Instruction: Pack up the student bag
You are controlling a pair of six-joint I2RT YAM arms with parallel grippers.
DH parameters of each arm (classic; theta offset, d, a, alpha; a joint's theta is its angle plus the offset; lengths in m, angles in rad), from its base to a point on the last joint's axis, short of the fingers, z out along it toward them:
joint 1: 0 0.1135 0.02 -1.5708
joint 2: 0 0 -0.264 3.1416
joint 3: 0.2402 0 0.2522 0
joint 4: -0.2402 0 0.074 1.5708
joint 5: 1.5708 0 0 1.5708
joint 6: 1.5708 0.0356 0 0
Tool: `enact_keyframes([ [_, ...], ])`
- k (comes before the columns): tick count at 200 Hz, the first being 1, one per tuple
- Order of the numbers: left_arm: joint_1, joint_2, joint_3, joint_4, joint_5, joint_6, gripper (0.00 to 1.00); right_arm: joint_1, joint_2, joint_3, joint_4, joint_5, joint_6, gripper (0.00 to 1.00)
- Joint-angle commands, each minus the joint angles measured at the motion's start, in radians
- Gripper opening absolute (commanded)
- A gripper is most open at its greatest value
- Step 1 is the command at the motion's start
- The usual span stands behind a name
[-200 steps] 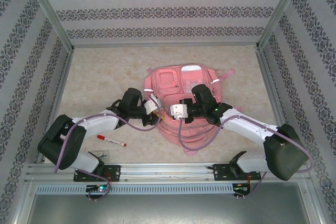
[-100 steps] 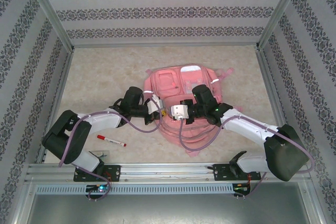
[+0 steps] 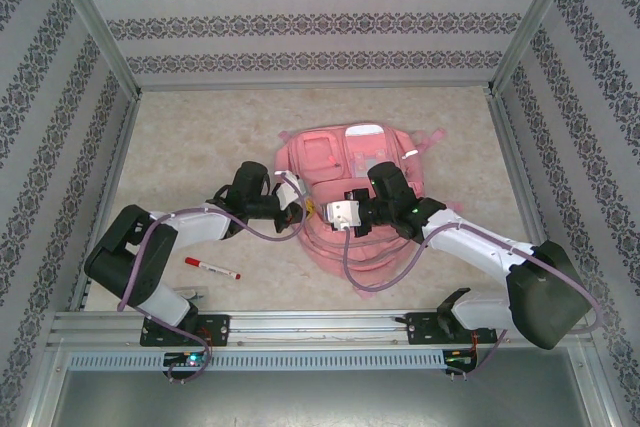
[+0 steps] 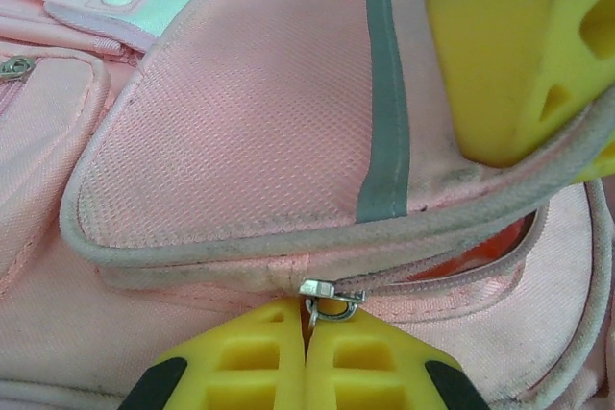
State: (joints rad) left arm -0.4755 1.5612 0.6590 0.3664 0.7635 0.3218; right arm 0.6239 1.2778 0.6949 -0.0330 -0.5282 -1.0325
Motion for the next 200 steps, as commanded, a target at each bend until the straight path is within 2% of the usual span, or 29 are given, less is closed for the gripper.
enact_keyframes([
  [1, 0.072, 0.034, 0.002, 0.055, -0.204, -0.082, 0.05, 0.021, -0.022, -0.013, 0.001, -0.086, -0.007, 0.02],
  [25, 0.081, -0.012, -0.03, 0.119, -0.296, -0.155, 0.29, 0.025, 0.01, -0.009, 0.084, -0.008, 0.073, 0.3],
  [43, 0.112, -0.064, -0.016, 0.08, -0.363, -0.244, 0.35, 0.031, 0.032, 0.012, 0.158, 0.046, 0.192, 0.46],
  [47, 0.12, -0.075, -0.004, 0.054, -0.375, -0.265, 0.36, 0.034, 0.033, 0.016, 0.176, 0.063, 0.222, 0.53],
  [50, 0.126, -0.083, 0.005, 0.03, -0.383, -0.281, 0.38, 0.035, 0.034, 0.02, 0.186, 0.076, 0.245, 0.68],
  [51, 0.128, -0.086, 0.008, 0.022, -0.386, -0.286, 0.39, 0.035, 0.034, 0.021, 0.191, 0.082, 0.252, 0.83],
  [52, 0.129, -0.088, 0.012, 0.013, -0.39, -0.291, 0.4, 0.036, 0.034, 0.022, 0.195, 0.086, 0.259, 0.9],
  [53, 0.131, -0.091, 0.016, 0.005, -0.393, -0.296, 0.41, 0.037, 0.034, 0.022, 0.199, 0.09, 0.267, 0.94],
  [56, 0.136, -0.099, 0.026, -0.026, -0.402, -0.312, 0.43, 0.039, 0.032, 0.024, 0.211, 0.104, 0.29, 0.98],
  [68, 0.153, -0.13, 0.09, -0.172, -0.466, -0.38, 0.58, 0.042, 0.018, 0.026, 0.257, 0.153, 0.371, 0.98],
  [81, 0.168, -0.151, 0.178, -0.372, -0.562, -0.474, 0.68, 0.045, -0.006, 0.022, 0.301, 0.204, 0.459, 0.98],
  [92, 0.183, -0.162, 0.255, -0.551, -0.595, -0.522, 0.7, 0.048, -0.032, 0.017, 0.339, 0.287, 0.579, 0.98],
  [104, 0.197, -0.179, 0.319, -0.703, -0.586, -0.55, 0.73, 0.05, -0.07, 0.027, 0.361, 0.421, 0.788, 0.98],
  [118, 0.203, -0.223, 0.352, -0.833, -0.605, -0.629, 0.75, 0.029, -0.117, 0.072, 0.258, 0.535, 1.055, 0.98],
  [126, 0.205, -0.262, 0.351, -0.896, -0.624, -0.686, 0.75, 0.003, -0.134, 0.084, 0.201, 0.485, 1.162, 0.98],
  [140, 0.21, -0.341, 0.329, -1.01, -0.648, -0.798, 0.75, -0.053, -0.127, 0.068, 0.234, 0.173, 1.255, 0.98],
  [147, 0.216, -0.383, 0.317, -1.071, -0.652, -0.843, 0.75, -0.048, -0.106, 0.072, 0.26, 0.053, 1.266, 0.97],
  [154, 0.221, -0.422, 0.301, -1.135, -0.663, -0.889, 0.75, -0.019, -0.084, 0.085, 0.255, 0.009, 1.255, 0.95],
  [169, 0.241, -0.497, 0.258, -1.259, -0.701, -0.985, 0.79, 0.097, -0.044, 0.088, 0.248, 0.013, 1.126, 0.92],
  [185, 0.264, -0.562, 0.2, -1.361, -0.719, -1.113, 0.79, 0.224, 0.014, 0.084, 0.249, 0.05, 0.923, 0.92],
  [200, 0.27, -0.594, 0.151, -1.458, -0.719, -1.229, 0.78, 0.301, 0.08, 0.101, 0.241, 0.088, 0.803, 0.9],
])
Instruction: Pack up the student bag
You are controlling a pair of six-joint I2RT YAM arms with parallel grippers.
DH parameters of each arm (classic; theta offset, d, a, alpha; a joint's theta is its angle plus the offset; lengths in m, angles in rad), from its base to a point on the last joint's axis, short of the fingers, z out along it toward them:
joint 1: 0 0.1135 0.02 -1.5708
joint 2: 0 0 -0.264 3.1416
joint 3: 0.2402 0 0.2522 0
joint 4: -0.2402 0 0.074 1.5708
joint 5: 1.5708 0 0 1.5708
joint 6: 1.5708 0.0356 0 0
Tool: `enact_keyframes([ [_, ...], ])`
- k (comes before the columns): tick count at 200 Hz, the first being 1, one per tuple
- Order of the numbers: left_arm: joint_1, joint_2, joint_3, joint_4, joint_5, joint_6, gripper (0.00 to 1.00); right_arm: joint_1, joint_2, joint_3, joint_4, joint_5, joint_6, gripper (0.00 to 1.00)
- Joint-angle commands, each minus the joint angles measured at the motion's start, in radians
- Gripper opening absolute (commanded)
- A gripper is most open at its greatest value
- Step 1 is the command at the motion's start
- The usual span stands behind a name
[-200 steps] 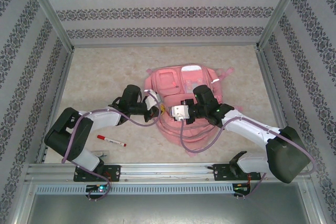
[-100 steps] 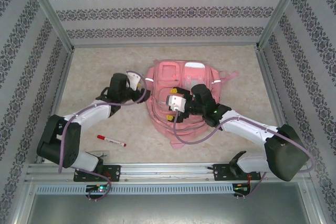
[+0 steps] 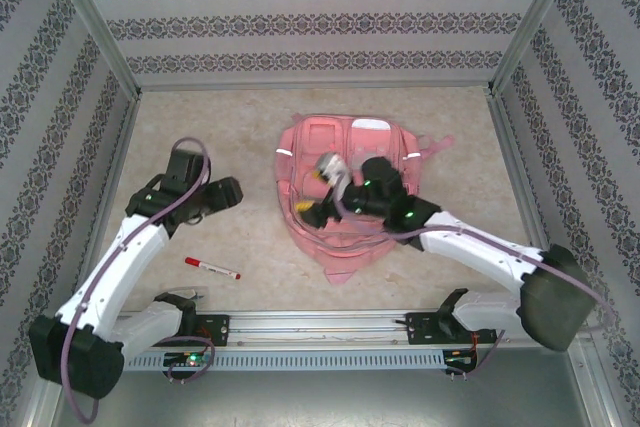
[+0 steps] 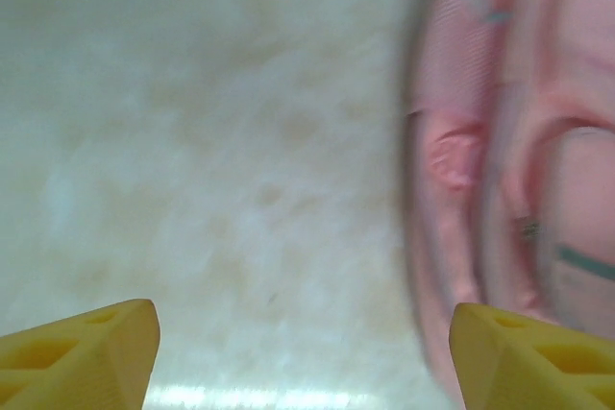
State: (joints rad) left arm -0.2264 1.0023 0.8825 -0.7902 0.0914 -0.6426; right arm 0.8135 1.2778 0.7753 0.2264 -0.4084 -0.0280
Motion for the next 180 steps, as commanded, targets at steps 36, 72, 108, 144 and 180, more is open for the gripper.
enact_keyframes([
  [36, 0.021, 0.002, -0.147, -0.406, -0.079, -0.421, 0.77, 0.171, 0.19, 0.082, -0.016, 0.081, -0.231, 0.89],
  [72, 0.023, 0.038, -0.199, -0.312, -0.098, -0.462, 0.73, 0.175, 0.187, 0.077, -0.025, 0.237, -0.275, 0.88],
  [108, 0.024, 0.122, -0.269, -0.191, -0.046, -0.514, 0.69, 0.176, 0.124, 0.036, -0.034, 0.358, -0.287, 0.9],
  [144, 0.034, 0.192, -0.316, -0.045, -0.056, -0.533, 0.63, 0.176, 0.076, -0.004, -0.035, 0.359, -0.25, 0.9],
  [180, 0.047, 0.316, -0.308, 0.047, -0.06, -0.51, 0.48, 0.181, 0.072, 0.004, -0.029, 0.324, -0.195, 0.89],
])
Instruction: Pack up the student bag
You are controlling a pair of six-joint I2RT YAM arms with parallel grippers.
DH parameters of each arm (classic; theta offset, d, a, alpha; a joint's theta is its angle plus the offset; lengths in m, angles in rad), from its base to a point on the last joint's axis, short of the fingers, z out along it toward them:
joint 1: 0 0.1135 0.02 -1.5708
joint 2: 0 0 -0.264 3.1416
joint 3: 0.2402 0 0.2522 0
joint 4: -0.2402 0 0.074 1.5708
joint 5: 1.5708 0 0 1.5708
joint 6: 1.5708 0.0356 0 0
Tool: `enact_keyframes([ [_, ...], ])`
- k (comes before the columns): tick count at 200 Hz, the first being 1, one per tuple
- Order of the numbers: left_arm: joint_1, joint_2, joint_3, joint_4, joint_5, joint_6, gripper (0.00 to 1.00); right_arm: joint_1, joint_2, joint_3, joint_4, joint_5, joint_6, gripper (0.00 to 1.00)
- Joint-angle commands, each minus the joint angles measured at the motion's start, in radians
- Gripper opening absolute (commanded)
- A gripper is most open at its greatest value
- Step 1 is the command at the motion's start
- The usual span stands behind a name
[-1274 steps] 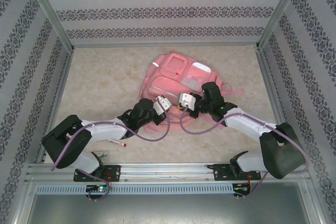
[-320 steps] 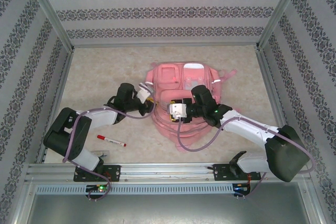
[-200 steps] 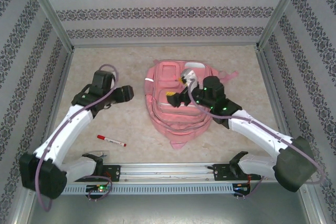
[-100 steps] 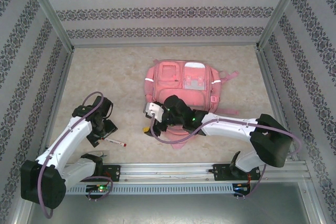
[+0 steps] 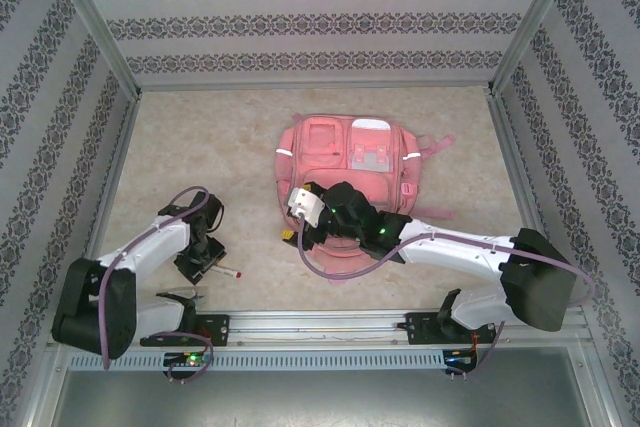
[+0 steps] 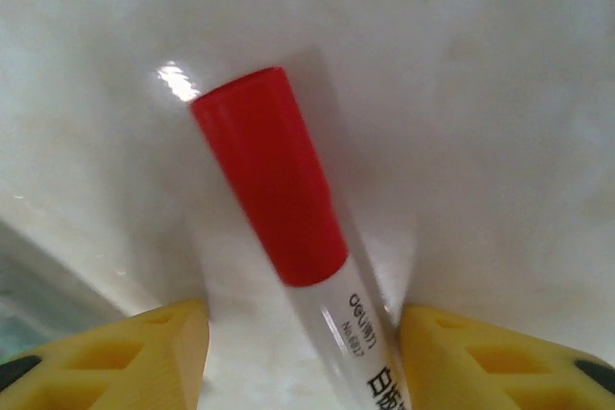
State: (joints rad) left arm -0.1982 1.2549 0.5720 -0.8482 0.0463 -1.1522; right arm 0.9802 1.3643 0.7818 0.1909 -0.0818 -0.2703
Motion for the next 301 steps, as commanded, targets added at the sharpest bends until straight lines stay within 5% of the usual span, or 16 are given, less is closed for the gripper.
enact_keyframes([
  [1, 0.019, 0.066, 0.003, 0.106, -0.015, 0.001, 0.48, 0.015, -0.014, -0.002, 0.007, -0.003, 0.048, 0.89],
  [44, 0.019, 0.081, 0.033, 0.136, 0.034, 0.021, 0.23, 0.038, -0.008, 0.023, 0.005, -0.013, 0.102, 0.88],
  [62, 0.02, 0.039, 0.069, 0.108, 0.072, 0.034, 0.19, 0.038, 0.007, 0.066, -0.046, -0.014, 0.221, 0.89],
  [89, 0.02, -0.062, 0.151, 0.098, 0.179, 0.091, 0.19, -0.007, 0.08, 0.205, -0.238, -0.142, 0.485, 0.91],
  [123, 0.018, -0.142, 0.23, 0.137, 0.338, 0.111, 0.16, -0.088, 0.205, 0.28, -0.227, -0.436, 0.839, 0.75],
  [213, -0.014, -0.147, 0.26, 0.262, 0.489, 0.094, 0.17, -0.092, 0.417, 0.416, -0.216, -0.634, 0.988, 0.67],
  [235, -0.034, -0.158, 0.243, 0.289, 0.491, 0.086, 0.17, -0.092, 0.457, 0.438, -0.191, -0.661, 1.048, 0.62],
  [251, -0.045, -0.16, 0.238, 0.299, 0.495, 0.083, 0.17, -0.092, 0.484, 0.458, -0.184, -0.679, 1.066, 0.48],
  [276, -0.052, -0.169, 0.226, 0.344, 0.531, 0.082, 0.27, -0.102, 0.491, 0.468, -0.185, -0.674, 1.071, 0.25],
  [301, -0.051, -0.195, 0.254, 0.344, 0.5, 0.164, 0.62, -0.134, 0.444, 0.431, -0.206, -0.676, 1.041, 0.11],
])
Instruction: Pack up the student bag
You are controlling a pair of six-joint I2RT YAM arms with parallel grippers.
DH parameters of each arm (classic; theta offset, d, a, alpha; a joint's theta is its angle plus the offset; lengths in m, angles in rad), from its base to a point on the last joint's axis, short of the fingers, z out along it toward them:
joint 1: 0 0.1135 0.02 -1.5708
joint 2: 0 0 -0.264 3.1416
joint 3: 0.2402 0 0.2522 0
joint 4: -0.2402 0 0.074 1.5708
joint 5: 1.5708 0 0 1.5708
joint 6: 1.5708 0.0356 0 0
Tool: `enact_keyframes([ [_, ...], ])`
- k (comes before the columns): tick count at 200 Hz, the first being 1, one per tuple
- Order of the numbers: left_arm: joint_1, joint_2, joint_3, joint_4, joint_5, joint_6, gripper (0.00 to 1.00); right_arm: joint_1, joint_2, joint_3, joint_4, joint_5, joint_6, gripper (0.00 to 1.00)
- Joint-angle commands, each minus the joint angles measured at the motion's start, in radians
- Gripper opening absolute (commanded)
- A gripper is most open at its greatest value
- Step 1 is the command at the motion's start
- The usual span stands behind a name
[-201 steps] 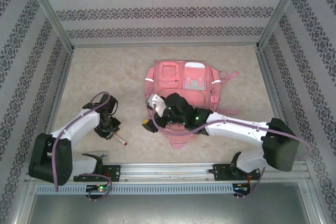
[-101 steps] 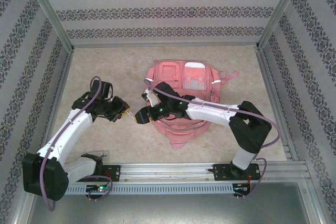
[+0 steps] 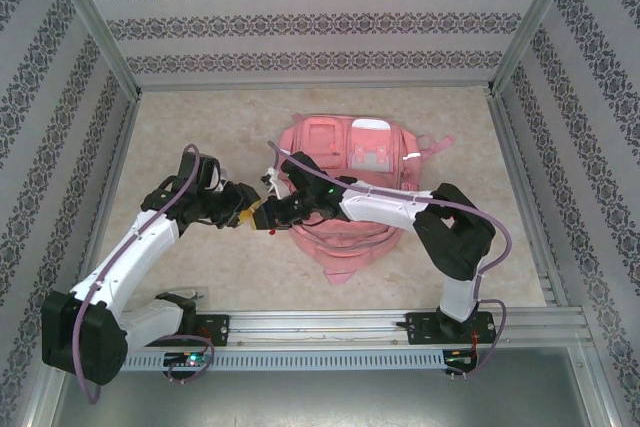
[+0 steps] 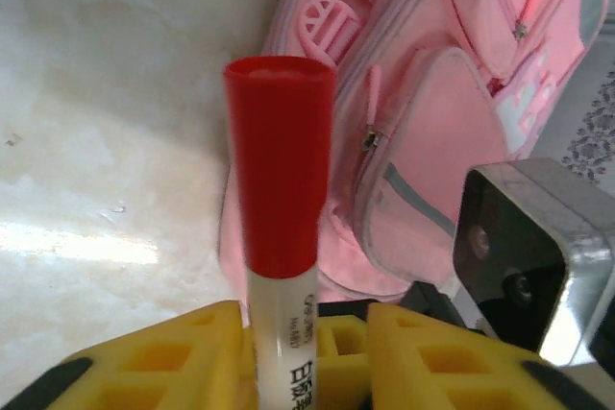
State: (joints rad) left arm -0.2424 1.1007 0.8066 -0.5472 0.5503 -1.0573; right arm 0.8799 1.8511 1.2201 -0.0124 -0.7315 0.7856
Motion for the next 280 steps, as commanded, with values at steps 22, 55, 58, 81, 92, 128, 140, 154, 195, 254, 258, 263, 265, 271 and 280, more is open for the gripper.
enact_keyframes([
  [22, -0.007, -0.079, 0.074, 0.088, -0.038, 0.25, 0.7, -0.105, -0.137, -0.095, -0.037, -0.014, -0.052, 0.09],
  [55, -0.067, -0.051, 0.192, 0.119, -0.038, 0.688, 0.63, -0.301, -0.355, -0.216, -0.161, 0.057, -0.163, 0.1],
  [58, -0.084, -0.045, 0.206, 0.107, -0.057, 0.734, 0.63, -0.321, -0.375, -0.22, -0.179, 0.068, -0.177, 0.1],
  [81, -0.236, 0.046, 0.303, 0.039, -0.099, 1.091, 0.65, -0.506, -0.487, -0.249, -0.294, 0.129, -0.251, 0.1],
  [92, -0.301, 0.104, 0.343, 0.008, -0.111, 1.247, 0.66, -0.606, -0.526, -0.261, -0.313, 0.113, -0.259, 0.1],
  [128, -0.518, 0.273, 0.33, 0.086, -0.306, 1.764, 0.74, -0.807, -0.602, -0.259, -0.391, 0.193, -0.298, 0.1],
  [140, -0.561, 0.342, 0.33, 0.121, -0.374, 1.861, 0.79, -0.825, -0.627, -0.27, -0.392, 0.235, -0.291, 0.1],
  [154, -0.566, 0.417, 0.351, 0.154, -0.395, 1.87, 0.8, -0.831, -0.659, -0.289, -0.375, 0.274, -0.285, 0.1],
  [195, -0.569, 0.579, 0.369, 0.309, -0.588, 1.86, 0.75, -0.832, -0.735, -0.362, -0.336, 0.329, -0.267, 0.1],
  [254, -0.559, 0.641, 0.377, 0.344, -0.572, 1.805, 0.43, -0.833, -0.784, -0.393, -0.337, 0.342, -0.276, 0.1],
  [258, -0.557, 0.636, 0.388, 0.329, -0.552, 1.8, 0.37, -0.832, -0.786, -0.394, -0.337, 0.335, -0.278, 0.1],
  [263, -0.553, 0.628, 0.398, 0.309, -0.518, 1.794, 0.32, -0.832, -0.787, -0.395, -0.335, 0.323, -0.285, 0.1],
  [265, -0.551, 0.626, 0.403, 0.301, -0.505, 1.792, 0.3, -0.831, -0.788, -0.396, -0.334, 0.318, -0.287, 0.1],
  [271, -0.547, 0.617, 0.418, 0.276, -0.468, 1.783, 0.23, -0.828, -0.789, -0.396, -0.332, 0.305, -0.299, 0.1],
  [280, -0.539, 0.608, 0.447, 0.227, -0.413, 1.769, 0.11, -0.818, -0.792, -0.398, -0.336, 0.293, -0.322, 0.1],
])
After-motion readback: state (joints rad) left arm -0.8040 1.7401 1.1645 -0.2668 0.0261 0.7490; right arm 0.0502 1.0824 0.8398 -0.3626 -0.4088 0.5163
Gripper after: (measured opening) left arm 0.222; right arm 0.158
